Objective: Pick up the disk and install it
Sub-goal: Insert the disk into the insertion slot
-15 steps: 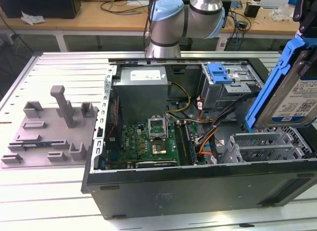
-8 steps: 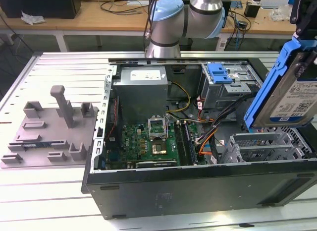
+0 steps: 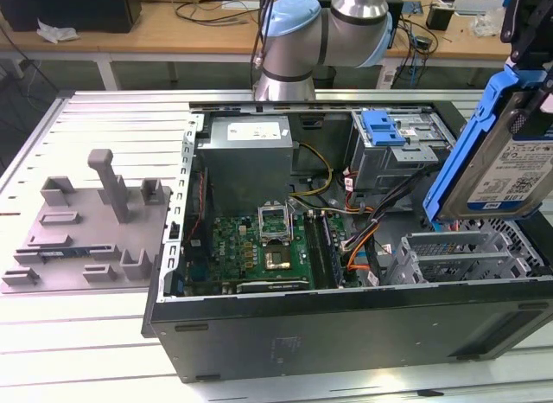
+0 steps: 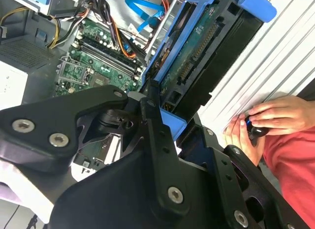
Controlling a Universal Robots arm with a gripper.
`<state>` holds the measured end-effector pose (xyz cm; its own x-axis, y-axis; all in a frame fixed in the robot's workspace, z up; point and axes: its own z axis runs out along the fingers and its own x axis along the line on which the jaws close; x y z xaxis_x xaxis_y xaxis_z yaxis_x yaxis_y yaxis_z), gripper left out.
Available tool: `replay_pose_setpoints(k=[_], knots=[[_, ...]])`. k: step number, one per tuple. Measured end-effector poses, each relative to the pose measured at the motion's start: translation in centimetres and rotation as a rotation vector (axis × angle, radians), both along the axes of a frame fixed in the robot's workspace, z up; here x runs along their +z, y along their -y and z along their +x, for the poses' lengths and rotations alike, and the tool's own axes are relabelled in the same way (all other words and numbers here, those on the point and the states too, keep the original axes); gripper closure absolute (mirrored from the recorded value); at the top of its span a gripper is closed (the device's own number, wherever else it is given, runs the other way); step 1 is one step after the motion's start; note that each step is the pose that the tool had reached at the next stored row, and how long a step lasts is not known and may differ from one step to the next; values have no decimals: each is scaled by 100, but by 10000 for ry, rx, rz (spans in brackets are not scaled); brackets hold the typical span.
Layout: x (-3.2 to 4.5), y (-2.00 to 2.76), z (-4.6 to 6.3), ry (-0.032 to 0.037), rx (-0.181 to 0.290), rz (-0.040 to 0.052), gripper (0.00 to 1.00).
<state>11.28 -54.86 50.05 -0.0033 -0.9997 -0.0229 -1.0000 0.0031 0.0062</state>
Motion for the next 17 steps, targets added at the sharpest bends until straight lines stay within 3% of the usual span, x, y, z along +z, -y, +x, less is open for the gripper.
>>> replay_pose_setpoints(k=[17], knots=[[-135, -32, 26, 0, 0, 130, 64]])
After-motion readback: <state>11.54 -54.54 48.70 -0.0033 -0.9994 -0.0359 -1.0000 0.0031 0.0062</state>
